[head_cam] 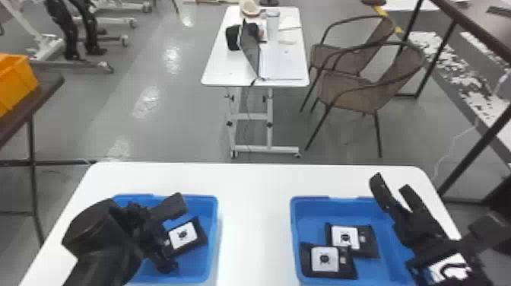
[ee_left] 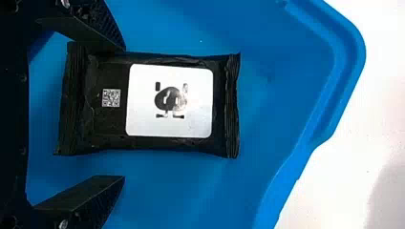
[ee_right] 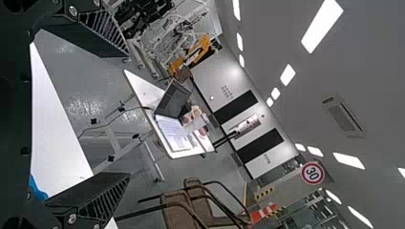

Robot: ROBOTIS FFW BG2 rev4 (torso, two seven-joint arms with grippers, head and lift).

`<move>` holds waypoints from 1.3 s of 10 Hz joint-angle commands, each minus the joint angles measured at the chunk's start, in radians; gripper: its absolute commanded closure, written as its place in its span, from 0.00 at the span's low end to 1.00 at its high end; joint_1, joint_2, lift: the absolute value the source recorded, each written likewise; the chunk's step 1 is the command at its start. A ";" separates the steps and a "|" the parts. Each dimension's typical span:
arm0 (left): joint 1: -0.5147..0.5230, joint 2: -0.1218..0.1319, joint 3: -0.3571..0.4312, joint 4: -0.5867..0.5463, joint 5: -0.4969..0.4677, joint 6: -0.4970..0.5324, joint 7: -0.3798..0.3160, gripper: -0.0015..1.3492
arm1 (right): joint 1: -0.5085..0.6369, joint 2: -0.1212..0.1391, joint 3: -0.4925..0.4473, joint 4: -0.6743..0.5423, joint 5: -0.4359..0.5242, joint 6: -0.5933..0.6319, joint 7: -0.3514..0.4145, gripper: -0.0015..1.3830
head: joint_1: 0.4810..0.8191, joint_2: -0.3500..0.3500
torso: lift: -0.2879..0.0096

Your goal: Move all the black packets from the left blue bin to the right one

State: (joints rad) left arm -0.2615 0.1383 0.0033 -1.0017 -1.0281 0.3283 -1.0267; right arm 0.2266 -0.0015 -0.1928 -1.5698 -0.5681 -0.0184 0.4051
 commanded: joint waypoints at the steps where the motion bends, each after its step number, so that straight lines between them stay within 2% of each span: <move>1: 0.005 -0.003 0.018 0.000 0.000 -0.011 0.022 0.10 | -0.001 0.002 0.001 -0.001 -0.001 0.000 0.003 0.09 | 0.63 0.53 | 0.97; 2: 0.008 -0.003 0.026 0.002 0.002 -0.023 0.042 0.11 | -0.001 0.002 0.001 0.001 -0.001 0.000 0.004 0.09 | 0.63 0.54 | 0.97; 3: 0.008 -0.005 0.030 0.000 0.005 -0.028 0.057 0.19 | -0.001 0.002 0.001 0.001 -0.001 0.000 0.006 0.09 | 0.63 0.54 | 0.97; 4: 0.010 -0.006 0.030 0.000 0.005 -0.037 0.060 0.52 | 0.000 0.002 0.001 0.001 -0.001 0.000 0.006 0.09 | 0.63 0.54 | 0.97; 5: 0.008 -0.006 0.027 0.000 0.006 -0.054 0.057 0.69 | 0.000 0.002 0.001 0.001 -0.001 0.000 0.006 0.09 | 0.63 0.54 | 0.97; 7: 0.024 -0.008 0.026 -0.055 0.008 -0.077 0.045 0.69 | -0.001 0.002 0.004 0.002 -0.001 0.002 0.006 0.09 | 0.63 0.53 | 0.97; 8: 0.062 -0.013 0.037 -0.137 0.014 -0.075 0.036 0.73 | -0.003 0.002 0.006 0.004 -0.001 0.002 0.006 0.09 | 0.63 0.52 | 0.97; 10: 0.149 -0.023 0.052 -0.295 0.046 -0.074 0.019 0.74 | 0.000 0.002 0.007 0.007 -0.006 0.002 0.006 0.09 | 0.63 0.51 | 0.97; 12: 0.248 -0.049 0.073 -0.497 0.137 -0.074 0.023 0.74 | -0.003 0.002 0.015 0.008 -0.006 0.002 0.009 0.09 | 0.63 0.50 | 0.97; 13: 0.278 -0.048 0.066 -0.583 0.221 -0.081 0.048 0.74 | -0.006 0.002 0.016 0.011 -0.006 0.002 0.021 0.09 | 0.63 0.48 | 0.97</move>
State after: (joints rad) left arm -0.0019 0.0913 0.0716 -1.5340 -0.8492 0.2510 -0.9776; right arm 0.2224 -0.0016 -0.1775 -1.5595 -0.5737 -0.0168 0.4262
